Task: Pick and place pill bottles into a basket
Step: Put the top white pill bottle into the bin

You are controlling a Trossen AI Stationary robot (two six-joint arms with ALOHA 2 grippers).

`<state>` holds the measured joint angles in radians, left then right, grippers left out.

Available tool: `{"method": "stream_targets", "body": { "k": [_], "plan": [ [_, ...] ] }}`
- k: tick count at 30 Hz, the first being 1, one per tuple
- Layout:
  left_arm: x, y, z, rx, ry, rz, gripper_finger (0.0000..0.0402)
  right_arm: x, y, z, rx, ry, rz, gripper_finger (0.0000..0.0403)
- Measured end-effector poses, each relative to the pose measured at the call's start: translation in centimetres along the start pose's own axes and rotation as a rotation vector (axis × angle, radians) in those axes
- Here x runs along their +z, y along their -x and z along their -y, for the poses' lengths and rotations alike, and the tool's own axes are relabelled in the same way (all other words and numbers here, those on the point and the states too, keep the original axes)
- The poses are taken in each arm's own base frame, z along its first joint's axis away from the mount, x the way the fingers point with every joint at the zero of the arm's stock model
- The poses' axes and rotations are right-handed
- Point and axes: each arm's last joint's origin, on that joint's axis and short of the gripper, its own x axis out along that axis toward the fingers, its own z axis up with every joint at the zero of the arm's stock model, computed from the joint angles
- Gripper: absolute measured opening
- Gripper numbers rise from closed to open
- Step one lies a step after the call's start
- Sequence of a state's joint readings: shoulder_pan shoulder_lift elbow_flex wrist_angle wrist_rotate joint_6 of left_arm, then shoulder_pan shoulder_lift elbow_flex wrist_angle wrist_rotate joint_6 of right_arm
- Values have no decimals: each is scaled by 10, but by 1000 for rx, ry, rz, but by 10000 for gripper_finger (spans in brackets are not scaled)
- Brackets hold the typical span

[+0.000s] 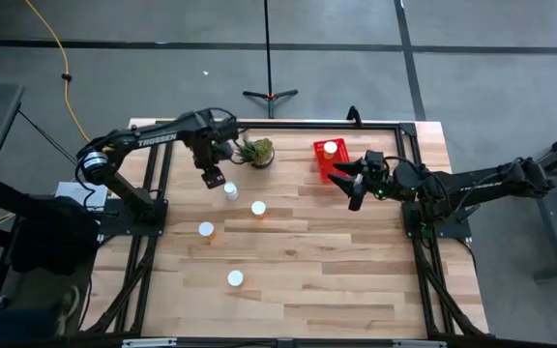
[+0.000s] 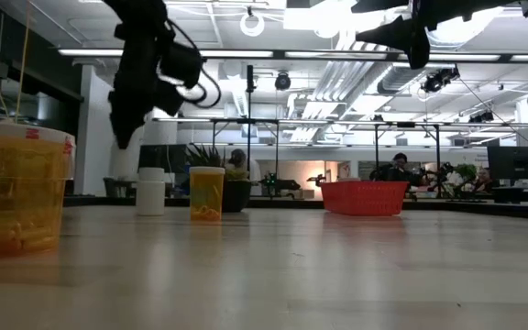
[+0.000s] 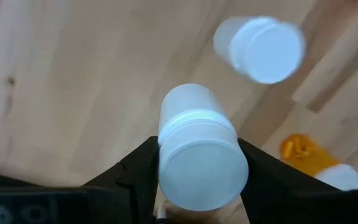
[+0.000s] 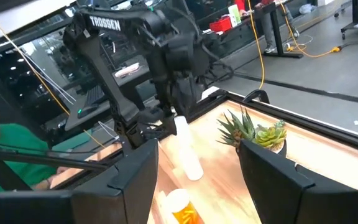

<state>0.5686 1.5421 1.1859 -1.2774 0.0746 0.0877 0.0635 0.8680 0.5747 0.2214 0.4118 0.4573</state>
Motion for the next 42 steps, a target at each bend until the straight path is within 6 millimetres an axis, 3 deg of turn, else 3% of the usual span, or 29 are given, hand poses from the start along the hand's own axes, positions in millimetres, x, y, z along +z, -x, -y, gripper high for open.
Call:
{"method": "stream_targets", "body": {
  "k": [5, 11, 18, 23, 29, 37, 42],
  "plan": [
    [7, 31, 12, 7, -58, 68, 215, 0, 0, 0, 0, 20, 1, 216],
    [17, 64, 43, 7, -174, 211, 215, -1, -2, 0, -7, 79, -2, 220],
    [21, 92, 82, -12, -284, 363, 216, -11, -15, -2, -12, 157, -20, 280],
    [22, 97, 100, -31, -319, 430, 216, -21, -35, -6, 7, 174, 14, 320],
    [21, 97, 108, -42, -323, 437, 216, -38, -63, -13, 46, 224, 12, 325],
    [20, 97, 108, -45, -301, 426, 216, -37, -118, -39, 54, 402, -121, 325],
    [20, 96, 108, -46, -295, 424, 216, -31, -146, -45, -7, 423, -227, 326]
  ]
}}
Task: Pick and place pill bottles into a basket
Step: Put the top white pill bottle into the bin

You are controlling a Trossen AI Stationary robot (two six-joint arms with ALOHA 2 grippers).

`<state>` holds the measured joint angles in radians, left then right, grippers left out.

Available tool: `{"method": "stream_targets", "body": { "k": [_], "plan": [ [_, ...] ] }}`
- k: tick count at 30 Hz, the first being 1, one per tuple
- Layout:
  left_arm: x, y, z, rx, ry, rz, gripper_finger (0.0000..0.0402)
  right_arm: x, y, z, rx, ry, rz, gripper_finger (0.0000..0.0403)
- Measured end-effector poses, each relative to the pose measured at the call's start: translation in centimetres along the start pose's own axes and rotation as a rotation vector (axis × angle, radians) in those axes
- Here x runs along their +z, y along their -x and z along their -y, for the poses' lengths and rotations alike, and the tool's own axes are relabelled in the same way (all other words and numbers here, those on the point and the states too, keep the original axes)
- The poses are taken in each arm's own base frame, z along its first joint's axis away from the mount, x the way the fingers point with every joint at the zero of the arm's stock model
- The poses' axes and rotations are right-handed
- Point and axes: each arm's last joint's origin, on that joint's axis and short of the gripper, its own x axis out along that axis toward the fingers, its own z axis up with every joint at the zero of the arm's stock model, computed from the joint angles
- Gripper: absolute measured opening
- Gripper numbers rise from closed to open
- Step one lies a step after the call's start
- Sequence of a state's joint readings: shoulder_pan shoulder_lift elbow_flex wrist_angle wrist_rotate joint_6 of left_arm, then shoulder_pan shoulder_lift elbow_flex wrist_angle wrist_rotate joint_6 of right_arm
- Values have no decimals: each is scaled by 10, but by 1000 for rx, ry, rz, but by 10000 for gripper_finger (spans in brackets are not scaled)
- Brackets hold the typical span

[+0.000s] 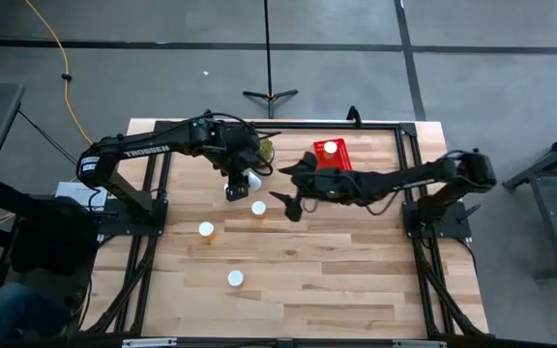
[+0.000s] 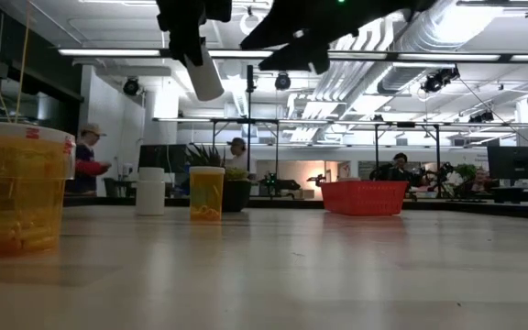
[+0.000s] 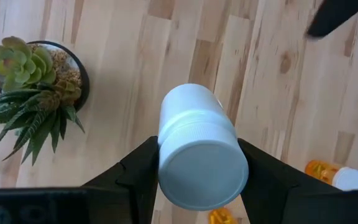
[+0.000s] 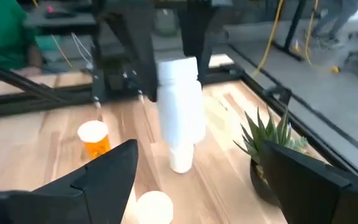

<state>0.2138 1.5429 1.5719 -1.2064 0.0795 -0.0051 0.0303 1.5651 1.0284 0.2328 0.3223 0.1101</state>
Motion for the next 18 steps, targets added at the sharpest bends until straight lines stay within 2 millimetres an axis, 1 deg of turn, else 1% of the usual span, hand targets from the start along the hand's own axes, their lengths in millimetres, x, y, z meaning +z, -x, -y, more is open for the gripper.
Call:
{"method": "stream_targets", "body": {
  "k": [3, 7, 13, 18],
  "plan": [
    [0, 0, 0, 0, 0, 0, 216, 5, -11, 0, 9, 12, -44, 326],
    [1, 0, 0, 0, 0, 7, 216, 10, -22, 3, 66, 5, -47, 326],
    [4, 0, 0, 0, 67, 45, 216, 7, -27, 9, 49, 7, -62, 324],
    [8, 0, 0, -5, 159, 77, 216, 9, -27, 10, 47, 57, -42, 323]
  ]
}}
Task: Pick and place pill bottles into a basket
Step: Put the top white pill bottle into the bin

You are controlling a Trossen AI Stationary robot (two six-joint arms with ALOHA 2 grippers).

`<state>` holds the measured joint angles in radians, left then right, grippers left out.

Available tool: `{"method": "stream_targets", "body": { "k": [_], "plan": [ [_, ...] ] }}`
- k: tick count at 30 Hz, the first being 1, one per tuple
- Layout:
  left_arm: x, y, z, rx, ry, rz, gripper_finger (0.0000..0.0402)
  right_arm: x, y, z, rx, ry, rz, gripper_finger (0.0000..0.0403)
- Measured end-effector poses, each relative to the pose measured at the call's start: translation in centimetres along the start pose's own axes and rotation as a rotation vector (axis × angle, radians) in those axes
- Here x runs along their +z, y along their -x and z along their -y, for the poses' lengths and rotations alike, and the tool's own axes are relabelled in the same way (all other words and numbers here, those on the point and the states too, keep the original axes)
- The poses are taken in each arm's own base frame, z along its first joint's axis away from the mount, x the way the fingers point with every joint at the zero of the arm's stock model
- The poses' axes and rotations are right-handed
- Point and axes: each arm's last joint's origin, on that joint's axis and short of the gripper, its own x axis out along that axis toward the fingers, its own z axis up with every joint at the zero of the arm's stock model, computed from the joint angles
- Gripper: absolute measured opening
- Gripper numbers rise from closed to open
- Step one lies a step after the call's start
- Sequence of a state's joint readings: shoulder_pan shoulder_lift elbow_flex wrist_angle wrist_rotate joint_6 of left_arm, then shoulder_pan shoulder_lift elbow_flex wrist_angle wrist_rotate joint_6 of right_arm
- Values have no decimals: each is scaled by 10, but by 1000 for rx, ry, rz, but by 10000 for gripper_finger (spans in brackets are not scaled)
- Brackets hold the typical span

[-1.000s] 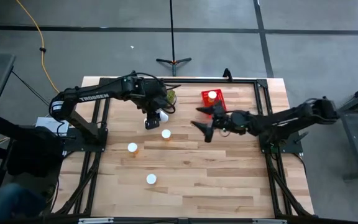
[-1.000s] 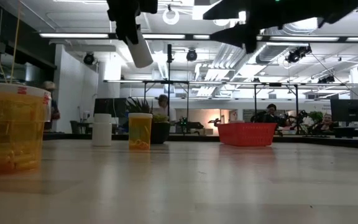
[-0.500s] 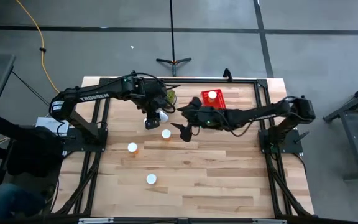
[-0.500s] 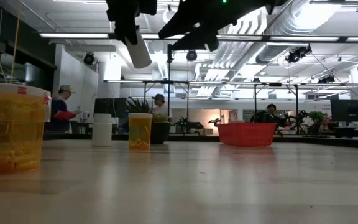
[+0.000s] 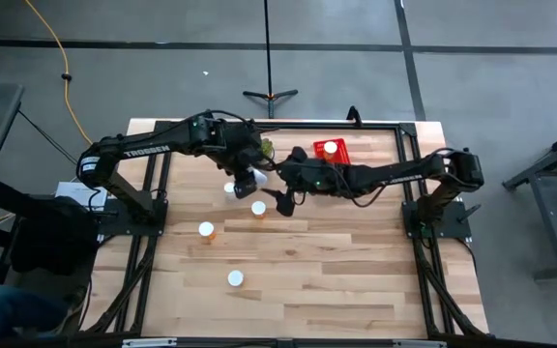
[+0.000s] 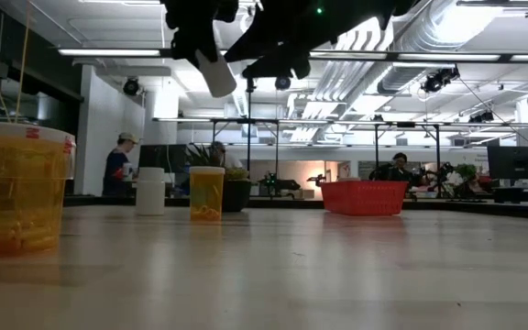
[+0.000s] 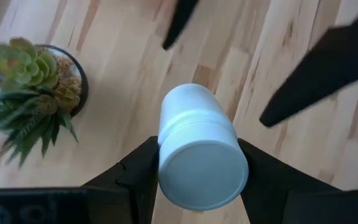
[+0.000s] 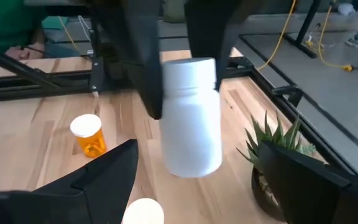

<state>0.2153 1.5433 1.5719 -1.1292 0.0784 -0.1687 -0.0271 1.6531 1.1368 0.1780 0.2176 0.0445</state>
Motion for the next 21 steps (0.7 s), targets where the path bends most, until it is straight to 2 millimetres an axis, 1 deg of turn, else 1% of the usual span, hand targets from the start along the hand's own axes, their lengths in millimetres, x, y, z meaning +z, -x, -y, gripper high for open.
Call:
{"method": "stream_targets", "body": {
  "k": [3, 5, 15, 21],
  "plan": [
    [4, 0, 1, -9, 91, 40, 216, 1, 0, 0, 1, 45, 8, 323],
    [5, 0, 1, -13, 121, 55, 216, 1, 0, 0, -5, 71, 8, 324],
    [12, 1, 2, -46, 265, 121, 216, 1, 0, 0, -21, 99, 6, 322],
    [14, 1, 2, -52, 345, 134, 216, 2, 0, 2, -73, 112, 18, 320]
  ]
}}
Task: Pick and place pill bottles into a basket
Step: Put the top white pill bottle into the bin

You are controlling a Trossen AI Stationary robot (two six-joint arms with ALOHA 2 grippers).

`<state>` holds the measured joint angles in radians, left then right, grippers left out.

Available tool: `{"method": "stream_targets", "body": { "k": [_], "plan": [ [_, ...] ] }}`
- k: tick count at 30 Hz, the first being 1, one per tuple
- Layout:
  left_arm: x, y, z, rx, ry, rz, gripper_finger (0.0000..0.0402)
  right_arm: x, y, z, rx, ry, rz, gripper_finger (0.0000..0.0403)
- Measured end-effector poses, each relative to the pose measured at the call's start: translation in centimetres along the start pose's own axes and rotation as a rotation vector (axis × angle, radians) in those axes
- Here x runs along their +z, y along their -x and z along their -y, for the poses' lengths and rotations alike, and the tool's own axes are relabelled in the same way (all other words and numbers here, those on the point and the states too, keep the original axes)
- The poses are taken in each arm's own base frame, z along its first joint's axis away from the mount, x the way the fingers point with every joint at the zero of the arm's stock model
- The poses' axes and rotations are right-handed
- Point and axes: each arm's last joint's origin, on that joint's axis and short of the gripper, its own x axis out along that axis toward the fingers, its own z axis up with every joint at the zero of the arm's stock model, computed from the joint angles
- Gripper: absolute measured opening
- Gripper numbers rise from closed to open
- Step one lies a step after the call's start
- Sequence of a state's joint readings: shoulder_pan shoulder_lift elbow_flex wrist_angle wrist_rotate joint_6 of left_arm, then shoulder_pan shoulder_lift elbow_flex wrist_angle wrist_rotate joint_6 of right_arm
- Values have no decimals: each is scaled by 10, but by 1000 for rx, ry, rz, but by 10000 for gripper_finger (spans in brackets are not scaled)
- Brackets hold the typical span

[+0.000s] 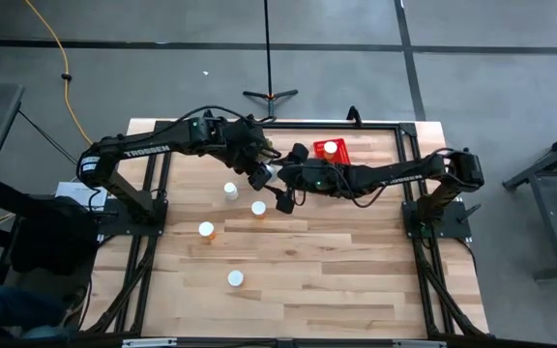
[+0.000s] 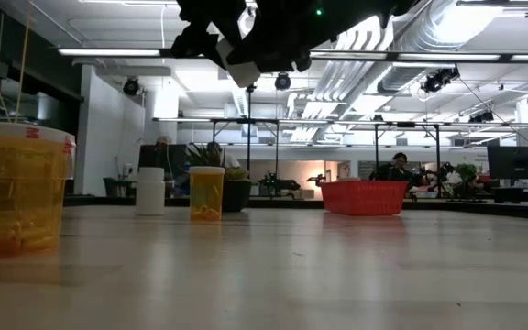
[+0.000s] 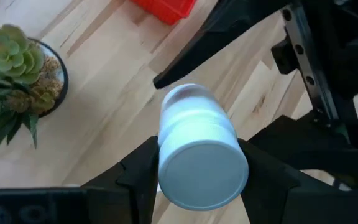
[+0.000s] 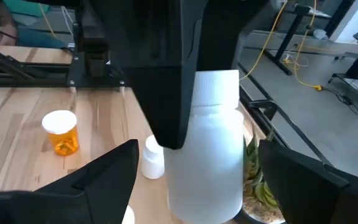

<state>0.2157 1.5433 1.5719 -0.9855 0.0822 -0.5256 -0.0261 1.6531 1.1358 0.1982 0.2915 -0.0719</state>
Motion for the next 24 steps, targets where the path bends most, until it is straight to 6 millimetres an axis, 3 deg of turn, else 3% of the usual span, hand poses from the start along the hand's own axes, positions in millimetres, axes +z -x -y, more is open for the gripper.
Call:
{"method": "stream_targets", "body": {
  "k": [17, 24],
  "plan": [
    [6, 0, 5, -74, 77, 41, 216, 0, 0, 1, -40, 18, -2, 319],
    [5, 0, 4, -71, 78, 36, 216, 0, 0, 2, -58, 24, -4, 292]
  ]
}}
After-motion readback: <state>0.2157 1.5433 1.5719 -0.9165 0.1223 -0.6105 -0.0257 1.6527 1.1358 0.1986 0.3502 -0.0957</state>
